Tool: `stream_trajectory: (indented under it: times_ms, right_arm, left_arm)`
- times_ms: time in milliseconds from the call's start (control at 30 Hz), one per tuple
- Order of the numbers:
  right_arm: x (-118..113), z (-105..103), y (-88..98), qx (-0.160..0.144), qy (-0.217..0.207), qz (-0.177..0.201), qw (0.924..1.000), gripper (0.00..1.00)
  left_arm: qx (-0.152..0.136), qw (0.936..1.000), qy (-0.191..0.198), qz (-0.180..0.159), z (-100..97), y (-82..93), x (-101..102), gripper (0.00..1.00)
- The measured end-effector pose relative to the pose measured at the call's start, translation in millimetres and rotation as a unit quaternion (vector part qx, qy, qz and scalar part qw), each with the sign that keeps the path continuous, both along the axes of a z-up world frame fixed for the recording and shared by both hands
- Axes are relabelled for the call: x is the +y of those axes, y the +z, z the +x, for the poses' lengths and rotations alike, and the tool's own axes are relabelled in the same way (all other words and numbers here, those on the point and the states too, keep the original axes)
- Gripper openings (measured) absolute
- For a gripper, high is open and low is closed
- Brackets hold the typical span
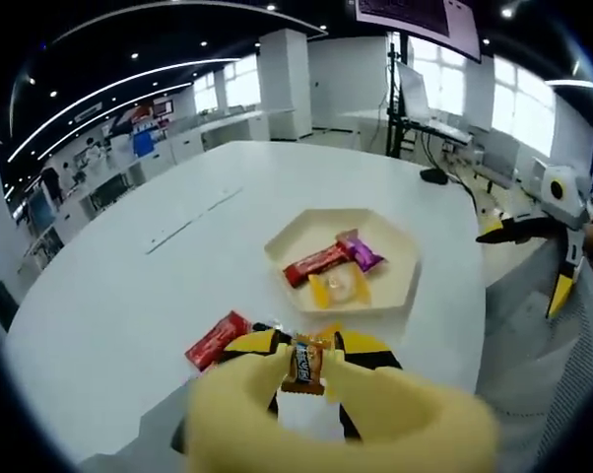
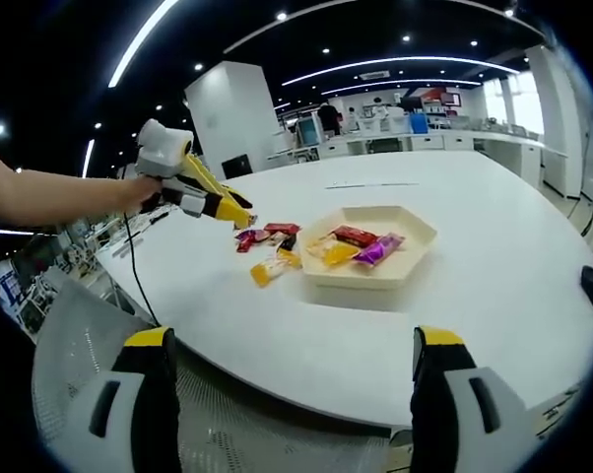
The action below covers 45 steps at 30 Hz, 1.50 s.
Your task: Place the target food into the container with the food tongs after gripping and lifting it, then release it inside without dropping or visibly crushing the food.
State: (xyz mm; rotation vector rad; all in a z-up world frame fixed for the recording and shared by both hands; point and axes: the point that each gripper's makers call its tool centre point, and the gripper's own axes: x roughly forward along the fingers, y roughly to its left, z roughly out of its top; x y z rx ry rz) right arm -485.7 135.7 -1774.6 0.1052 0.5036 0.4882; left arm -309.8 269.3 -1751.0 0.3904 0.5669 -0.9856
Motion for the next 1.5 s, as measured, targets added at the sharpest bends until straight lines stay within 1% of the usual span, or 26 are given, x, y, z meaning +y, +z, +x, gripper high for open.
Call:
stream_trajectory:
  times_ms: [200,667,933,1200,1500]
  right_arm:
    - [1,0,0.5,-0.001,0.001,0.002,1.0,0.99]
    - [1,0,0.7,-0.003,0.001,0.002,1.0,0.99]
    - [1,0,1.3,-0.005,0.002,0.004,1.0,0.99]
    - [2,0,1.7,-0.006,0.003,0.006,1.0,0.99]
    - [2,1,2.1,-0.007,0.002,0.007,0.9999,0.99]
  left_arm:
    - [-0.003,0.9999,-0.01,0.0,2.0,4.1,-16,0.19]
    - [-0.004,0.9995,-0.033,-0.001,6.6,4.1,-49,0.19]
    - [-0.005,0.9987,-0.05,0.0,9.6,6.0,-74,0.19]
    - [-0.008,0.9973,-0.073,-0.002,8.1,11.4,-99,0.19]
    - [-0.01,0.9967,-0.08,-0.005,12.3,19.4,-116,0.19]
